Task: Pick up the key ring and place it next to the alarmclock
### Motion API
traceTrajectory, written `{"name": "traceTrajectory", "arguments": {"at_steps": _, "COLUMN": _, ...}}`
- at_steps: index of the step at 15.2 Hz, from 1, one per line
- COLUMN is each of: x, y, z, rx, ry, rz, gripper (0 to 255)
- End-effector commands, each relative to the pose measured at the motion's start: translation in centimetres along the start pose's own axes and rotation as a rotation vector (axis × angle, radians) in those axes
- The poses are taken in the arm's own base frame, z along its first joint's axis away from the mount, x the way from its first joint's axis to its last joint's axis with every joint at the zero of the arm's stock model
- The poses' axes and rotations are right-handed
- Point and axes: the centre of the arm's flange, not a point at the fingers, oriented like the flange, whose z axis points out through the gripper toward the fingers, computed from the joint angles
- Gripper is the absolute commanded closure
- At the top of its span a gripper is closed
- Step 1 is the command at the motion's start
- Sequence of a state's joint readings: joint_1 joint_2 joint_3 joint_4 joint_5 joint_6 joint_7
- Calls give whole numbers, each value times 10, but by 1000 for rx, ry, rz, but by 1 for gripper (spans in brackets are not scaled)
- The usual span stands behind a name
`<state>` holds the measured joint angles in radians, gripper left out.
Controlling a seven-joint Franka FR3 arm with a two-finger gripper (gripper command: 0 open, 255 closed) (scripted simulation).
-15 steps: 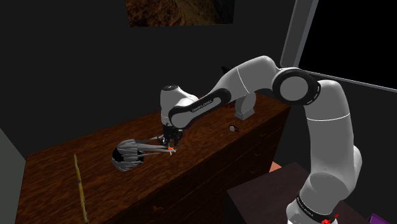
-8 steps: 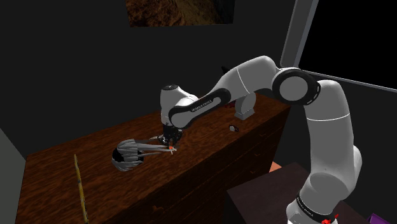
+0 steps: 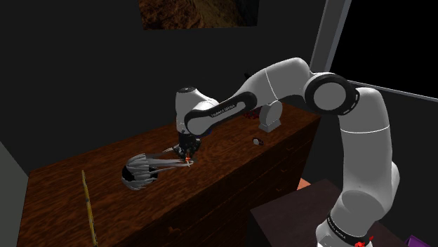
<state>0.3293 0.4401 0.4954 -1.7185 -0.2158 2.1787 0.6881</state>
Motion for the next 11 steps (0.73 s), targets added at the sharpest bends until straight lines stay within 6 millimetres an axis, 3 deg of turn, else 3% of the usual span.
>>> {"name": "traceTrajectory", "arguments": {"at_steps": 1, "x": 1, "y": -1, "z": -10, "rx": 0, "ry": 0, "rz": 0, "gripper": 255}}
{"name": "traceTrajectory", "arguments": {"at_steps": 11, "x": 4, "y": -4, "z": -62, "rx": 0, "ry": 0, "rz": 0, "gripper": 255}}
